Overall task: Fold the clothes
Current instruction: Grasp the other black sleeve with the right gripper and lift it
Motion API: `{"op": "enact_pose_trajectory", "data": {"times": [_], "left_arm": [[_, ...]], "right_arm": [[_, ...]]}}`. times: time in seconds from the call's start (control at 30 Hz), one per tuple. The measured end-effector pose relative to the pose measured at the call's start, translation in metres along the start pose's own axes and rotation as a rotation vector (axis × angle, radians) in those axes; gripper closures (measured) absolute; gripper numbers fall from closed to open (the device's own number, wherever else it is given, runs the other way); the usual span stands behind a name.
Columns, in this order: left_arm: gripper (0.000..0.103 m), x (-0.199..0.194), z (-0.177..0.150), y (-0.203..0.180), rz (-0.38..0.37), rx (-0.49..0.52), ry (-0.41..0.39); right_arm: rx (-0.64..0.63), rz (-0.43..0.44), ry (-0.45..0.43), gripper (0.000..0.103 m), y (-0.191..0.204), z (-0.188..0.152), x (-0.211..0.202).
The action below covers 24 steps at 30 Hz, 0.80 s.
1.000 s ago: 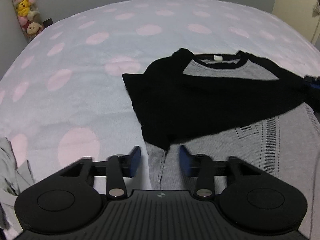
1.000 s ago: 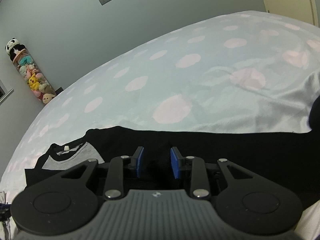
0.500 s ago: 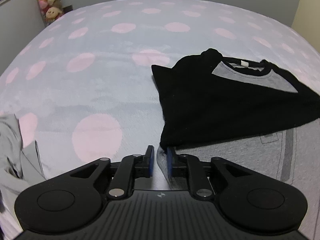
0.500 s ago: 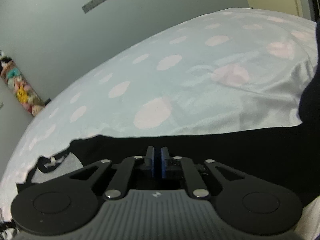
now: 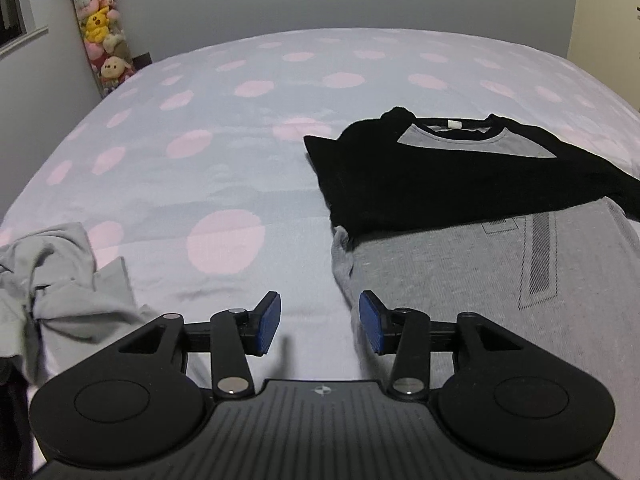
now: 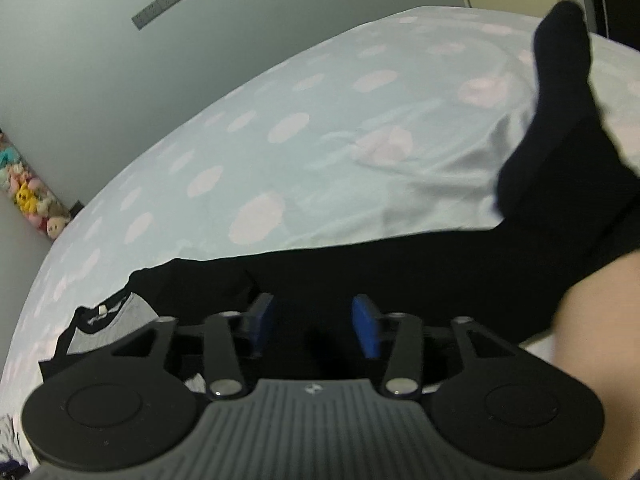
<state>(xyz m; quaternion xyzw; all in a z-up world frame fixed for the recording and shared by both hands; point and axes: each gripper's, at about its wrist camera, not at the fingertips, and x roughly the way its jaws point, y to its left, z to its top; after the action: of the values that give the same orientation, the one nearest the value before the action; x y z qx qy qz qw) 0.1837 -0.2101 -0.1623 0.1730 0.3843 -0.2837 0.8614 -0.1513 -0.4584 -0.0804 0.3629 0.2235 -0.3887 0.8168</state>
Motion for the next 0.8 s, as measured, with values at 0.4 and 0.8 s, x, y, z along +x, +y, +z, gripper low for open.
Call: {"op": "enact_pose_trajectory", "data": {"times": [0.4,0.8], "left_arm": [[0.061,-0.005,-0.016,0.004,-0.059,-0.088,0.008],[0.061,0.000,-0.016,0.009,-0.027,-0.103,0.031]], "right_arm": [[0.001,-0.203,-0.067,0.033,-0.086,0.082,-0.076],[0.180,-0.172,-0.038,0.045,-0.138,0.075,-0.037]]}}
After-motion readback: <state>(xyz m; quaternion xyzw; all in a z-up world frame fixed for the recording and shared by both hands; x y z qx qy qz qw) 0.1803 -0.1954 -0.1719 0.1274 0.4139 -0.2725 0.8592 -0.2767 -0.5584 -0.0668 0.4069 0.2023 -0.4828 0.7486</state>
